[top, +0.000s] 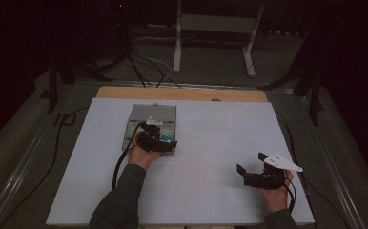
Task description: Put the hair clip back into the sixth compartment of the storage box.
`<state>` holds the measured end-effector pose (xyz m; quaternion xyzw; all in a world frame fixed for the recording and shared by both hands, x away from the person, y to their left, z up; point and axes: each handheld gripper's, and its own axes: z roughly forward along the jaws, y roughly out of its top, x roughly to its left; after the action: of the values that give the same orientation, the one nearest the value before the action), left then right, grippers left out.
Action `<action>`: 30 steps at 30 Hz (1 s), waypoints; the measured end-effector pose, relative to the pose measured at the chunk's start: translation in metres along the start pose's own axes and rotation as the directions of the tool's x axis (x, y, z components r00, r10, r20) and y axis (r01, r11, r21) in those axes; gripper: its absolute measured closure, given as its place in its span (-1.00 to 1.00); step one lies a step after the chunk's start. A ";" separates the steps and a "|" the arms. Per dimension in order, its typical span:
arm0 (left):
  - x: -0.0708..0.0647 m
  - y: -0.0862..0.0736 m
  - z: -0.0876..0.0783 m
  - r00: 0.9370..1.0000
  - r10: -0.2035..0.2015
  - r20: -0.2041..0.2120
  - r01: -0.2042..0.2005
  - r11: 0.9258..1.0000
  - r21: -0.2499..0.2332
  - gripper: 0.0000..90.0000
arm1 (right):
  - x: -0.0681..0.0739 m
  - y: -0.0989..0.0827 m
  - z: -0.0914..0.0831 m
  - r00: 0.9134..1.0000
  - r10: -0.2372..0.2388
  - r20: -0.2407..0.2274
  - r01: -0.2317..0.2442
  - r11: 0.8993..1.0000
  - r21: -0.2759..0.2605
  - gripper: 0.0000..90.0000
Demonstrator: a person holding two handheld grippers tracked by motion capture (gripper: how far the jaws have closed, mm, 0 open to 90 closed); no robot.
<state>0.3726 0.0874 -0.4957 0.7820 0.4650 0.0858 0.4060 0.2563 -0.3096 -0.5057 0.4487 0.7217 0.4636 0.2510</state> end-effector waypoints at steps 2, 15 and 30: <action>0.002 0.000 -0.003 1.000 -0.005 -0.003 0.005 1.000 -0.015 -0.83 | 0.000 0.000 0.000 1.000 0.000 -0.001 0.000 1.000 0.000 -1.00; 0.010 -0.003 -0.039 0.998 0.006 -0.066 -0.015 0.990 -0.137 -0.98 | 0.001 0.000 0.000 1.000 0.002 -0.001 -0.002 1.000 -0.003 -1.00; 0.017 -0.033 -0.086 0.984 0.056 -0.170 -0.102 0.956 -0.276 -0.98 | 0.003 0.000 0.000 1.000 0.003 -0.011 -0.003 1.000 -0.011 -1.00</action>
<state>0.3163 0.1565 -0.4669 0.7244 0.4473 0.2306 0.4712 0.2548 -0.3071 -0.5057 0.4458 0.7199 0.4703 0.2485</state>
